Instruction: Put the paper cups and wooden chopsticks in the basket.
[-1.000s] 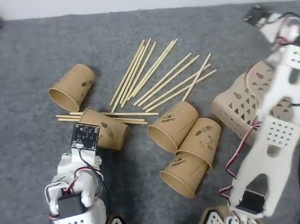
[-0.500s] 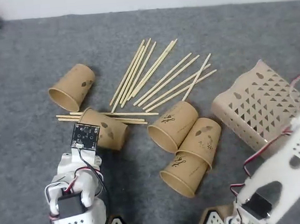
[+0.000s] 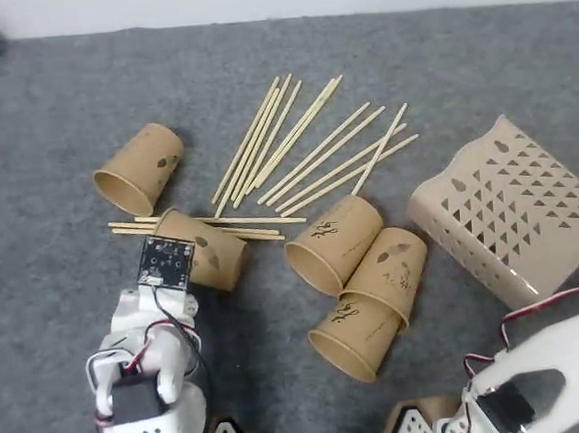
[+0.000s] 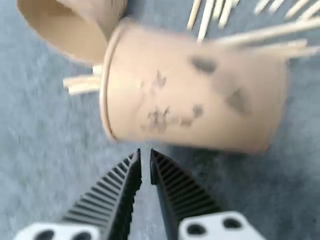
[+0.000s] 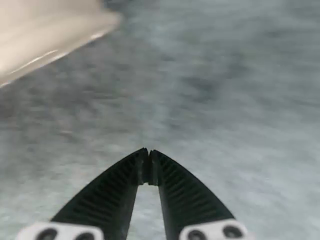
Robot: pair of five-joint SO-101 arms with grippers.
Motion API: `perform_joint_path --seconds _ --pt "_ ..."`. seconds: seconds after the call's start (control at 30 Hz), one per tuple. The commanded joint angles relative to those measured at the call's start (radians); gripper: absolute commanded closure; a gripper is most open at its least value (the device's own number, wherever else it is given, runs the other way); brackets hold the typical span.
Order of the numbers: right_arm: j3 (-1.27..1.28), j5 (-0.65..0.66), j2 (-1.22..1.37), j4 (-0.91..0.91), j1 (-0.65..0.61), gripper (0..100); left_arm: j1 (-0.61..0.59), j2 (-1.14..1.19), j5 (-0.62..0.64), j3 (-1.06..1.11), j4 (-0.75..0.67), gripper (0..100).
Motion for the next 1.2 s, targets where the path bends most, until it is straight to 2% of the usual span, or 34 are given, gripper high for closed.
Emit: perform_joint_path --seconds 0.0,0.17,0.27,0.47,0.6,0.73,0.83,0.9,1.0,1.17 --pt "0.187 0.014 -0.214 0.042 -0.019 99.1 0.117 -0.018 0.155 -0.272 0.049 96" --pt "0.506 -0.011 -0.565 0.041 -0.085 99.1 0.37 -0.014 0.195 -0.619 0.21 96" --pt "0.7 -0.077 -0.828 0.039 -0.127 99.1 0.439 -0.012 0.224 -0.71 0.23 96" --pt "1.135 -0.109 -1.245 -0.002 -0.193 99.1 0.456 -0.011 0.267 -0.65 0.221 96" --pt "1.462 -0.112 -1.405 -0.254 -0.223 99.1 0.537 -0.009 0.265 -0.561 0.141 96" --pt "1.708 -0.127 -1.458 -0.484 -0.223 99.1 0.6 0.026 0.267 -0.501 -0.011 97" --pt "1.763 -0.196 -1.458 -0.559 -0.222 99.1 0.609 0.186 0.29 -0.524 -0.153 97" --pt "1.769 -0.222 -1.458 -0.562 -0.222 99.1 0.609 0.348 0.354 -0.605 -0.224 97" --pt "1.771 -0.235 -1.468 -0.562 -0.223 99.1 0.635 0.649 0.43 -0.828 -0.255 96" --pt "1.765 -0.304 -1.469 -0.57 -0.196 99.1 0.773 1.157 0.442 -1.158 -0.256 96"
